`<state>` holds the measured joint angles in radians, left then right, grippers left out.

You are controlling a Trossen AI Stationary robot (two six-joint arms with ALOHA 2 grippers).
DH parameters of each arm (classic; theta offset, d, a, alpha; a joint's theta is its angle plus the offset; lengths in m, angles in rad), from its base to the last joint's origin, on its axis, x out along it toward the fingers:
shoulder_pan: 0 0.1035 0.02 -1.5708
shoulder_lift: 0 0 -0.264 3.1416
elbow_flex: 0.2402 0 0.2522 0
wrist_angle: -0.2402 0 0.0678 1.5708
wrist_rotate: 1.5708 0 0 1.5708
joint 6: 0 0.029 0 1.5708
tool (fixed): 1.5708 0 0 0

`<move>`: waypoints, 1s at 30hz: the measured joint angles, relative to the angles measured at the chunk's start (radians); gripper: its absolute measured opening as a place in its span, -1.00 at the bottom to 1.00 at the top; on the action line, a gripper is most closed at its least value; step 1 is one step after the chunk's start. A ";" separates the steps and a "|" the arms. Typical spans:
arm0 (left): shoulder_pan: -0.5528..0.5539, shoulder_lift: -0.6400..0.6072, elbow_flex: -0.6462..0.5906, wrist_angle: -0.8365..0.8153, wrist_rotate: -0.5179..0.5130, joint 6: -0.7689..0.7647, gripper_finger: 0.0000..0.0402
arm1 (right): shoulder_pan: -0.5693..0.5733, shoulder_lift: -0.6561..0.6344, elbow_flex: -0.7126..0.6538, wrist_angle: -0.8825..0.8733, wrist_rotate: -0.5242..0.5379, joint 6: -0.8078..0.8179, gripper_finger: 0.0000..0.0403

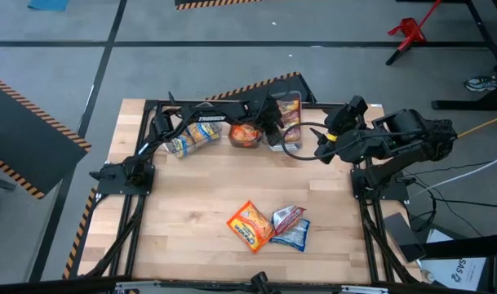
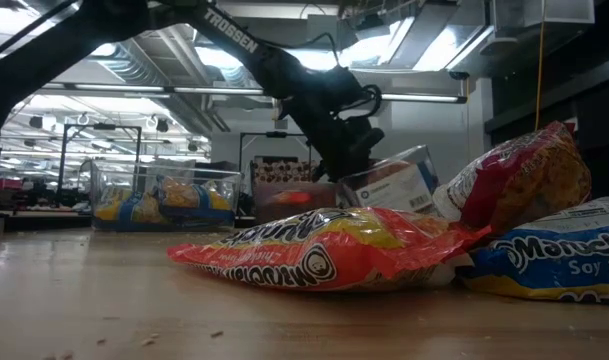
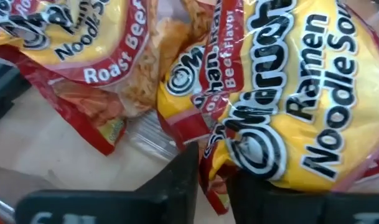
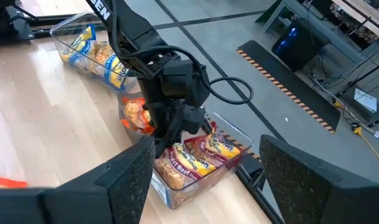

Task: Sort Maruchan noodles
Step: Put the red noodle pack into the right transparent bin

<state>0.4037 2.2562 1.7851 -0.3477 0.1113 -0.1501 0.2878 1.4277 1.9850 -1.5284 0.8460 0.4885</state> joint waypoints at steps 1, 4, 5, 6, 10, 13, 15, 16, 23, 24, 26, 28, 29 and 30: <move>0.000 0.000 0.000 0.001 -0.005 -0.001 -0.64 | 0.000 0.000 0.000 0.000 0.000 0.000 0.38; -0.005 0.001 0.014 -0.007 -0.012 -0.003 -0.56 | 0.000 0.000 0.000 0.000 0.000 0.000 0.38; -0.008 0.002 0.021 -0.008 -0.014 -0.001 -0.54 | 0.000 0.000 0.000 0.000 0.000 0.000 0.38; -0.011 0.004 0.030 -0.009 -0.017 0.003 -0.53 | 0.000 0.000 0.000 0.000 0.000 -0.001 0.38; -0.024 0.004 0.079 -0.013 -0.046 0.043 -0.53 | 0.000 0.000 0.000 -0.005 0.000 -0.001 0.38; -0.028 0.005 0.123 -0.090 -0.075 0.067 -0.53 | 0.000 0.000 0.000 -0.014 -0.002 0.000 0.38; -0.026 0.005 0.148 -0.124 -0.106 0.080 -0.51 | 0.000 0.000 0.000 -0.016 -0.008 -0.001 0.38; -0.026 0.004 0.159 -0.143 -0.123 0.080 -0.51 | 0.000 0.000 0.000 -0.016 -0.008 -0.001 0.38; -0.024 0.004 0.285 -0.301 -0.100 0.101 -0.52 | 0.000 0.000 0.000 -0.025 -0.012 -0.021 0.38; -0.024 0.004 0.298 -0.302 -0.069 0.101 -0.52 | 0.000 0.000 0.000 -0.025 -0.017 -0.026 0.38; -0.024 0.004 0.305 -0.250 0.042 0.104 -0.52 | 0.000 0.000 0.000 -0.026 -0.019 -0.026 0.38; -0.024 0.003 0.299 -0.151 0.143 0.094 -0.53 | 0.000 0.000 0.000 -0.032 -0.022 -0.026 0.38; -0.026 0.003 0.294 -0.107 0.167 0.085 -0.54 | 0.000 0.000 0.000 -0.038 -0.028 -0.026 0.38; -0.029 0.003 0.286 -0.069 0.170 0.084 -0.56 | 0.000 0.000 0.000 -0.044 -0.032 -0.026 0.38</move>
<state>0.3747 2.2593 2.0711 -0.4165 0.2815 -0.0657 0.2881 1.4277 1.9846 -1.5720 0.8139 0.4629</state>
